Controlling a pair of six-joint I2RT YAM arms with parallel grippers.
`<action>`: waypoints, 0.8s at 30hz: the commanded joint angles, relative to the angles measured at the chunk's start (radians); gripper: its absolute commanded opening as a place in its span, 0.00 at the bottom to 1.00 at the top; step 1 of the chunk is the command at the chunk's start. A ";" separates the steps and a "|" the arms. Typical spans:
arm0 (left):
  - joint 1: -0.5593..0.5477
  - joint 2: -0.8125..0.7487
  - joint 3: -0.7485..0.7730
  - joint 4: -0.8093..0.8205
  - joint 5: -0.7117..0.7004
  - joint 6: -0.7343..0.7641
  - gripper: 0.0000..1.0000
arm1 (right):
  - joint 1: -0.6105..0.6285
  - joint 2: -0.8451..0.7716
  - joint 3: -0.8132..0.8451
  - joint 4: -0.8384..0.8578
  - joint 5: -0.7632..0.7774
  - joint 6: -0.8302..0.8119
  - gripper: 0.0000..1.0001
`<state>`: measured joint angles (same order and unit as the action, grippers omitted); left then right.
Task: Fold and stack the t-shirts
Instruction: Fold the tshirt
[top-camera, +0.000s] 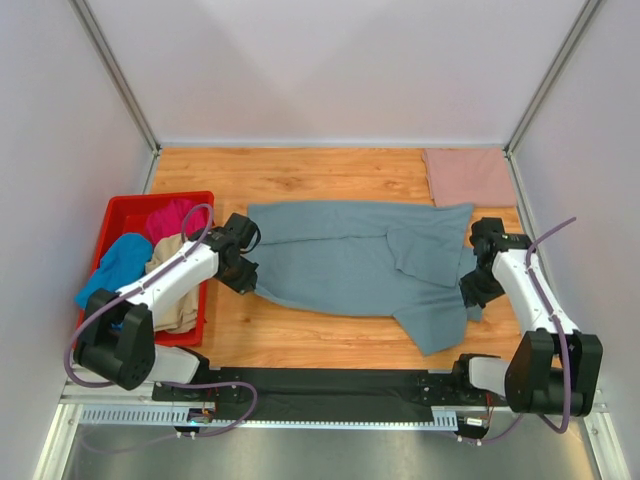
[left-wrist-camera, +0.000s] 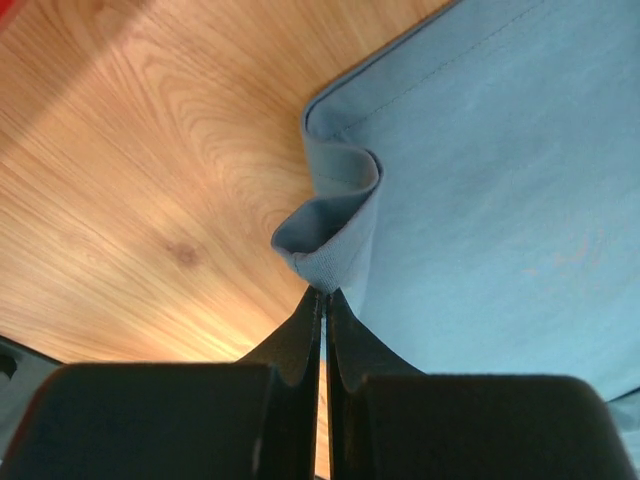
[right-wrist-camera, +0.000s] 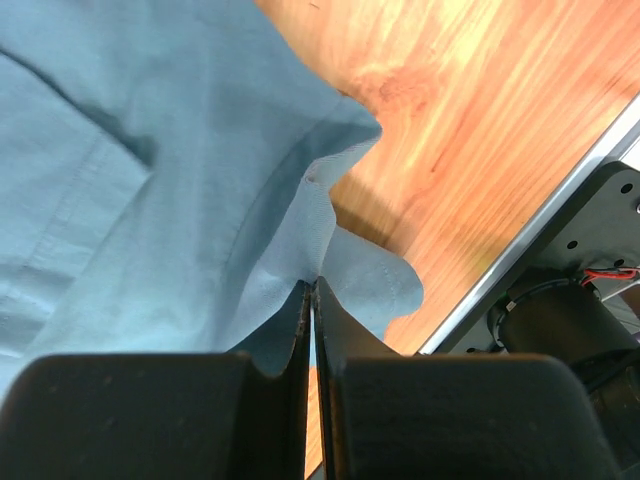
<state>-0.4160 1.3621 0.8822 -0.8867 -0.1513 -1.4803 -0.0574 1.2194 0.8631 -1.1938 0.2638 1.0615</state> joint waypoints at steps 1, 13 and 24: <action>0.003 0.012 0.049 -0.034 -0.056 0.032 0.00 | 0.004 0.044 0.074 -0.015 0.031 -0.029 0.00; 0.037 0.153 0.230 -0.060 -0.129 0.101 0.00 | 0.004 0.186 0.275 0.037 0.032 -0.135 0.00; 0.049 0.247 0.293 -0.067 -0.152 0.110 0.00 | 0.004 0.295 0.396 0.068 0.046 -0.233 0.00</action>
<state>-0.3763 1.5917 1.1187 -0.9360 -0.2611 -1.3903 -0.0555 1.4918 1.2171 -1.1591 0.2699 0.8749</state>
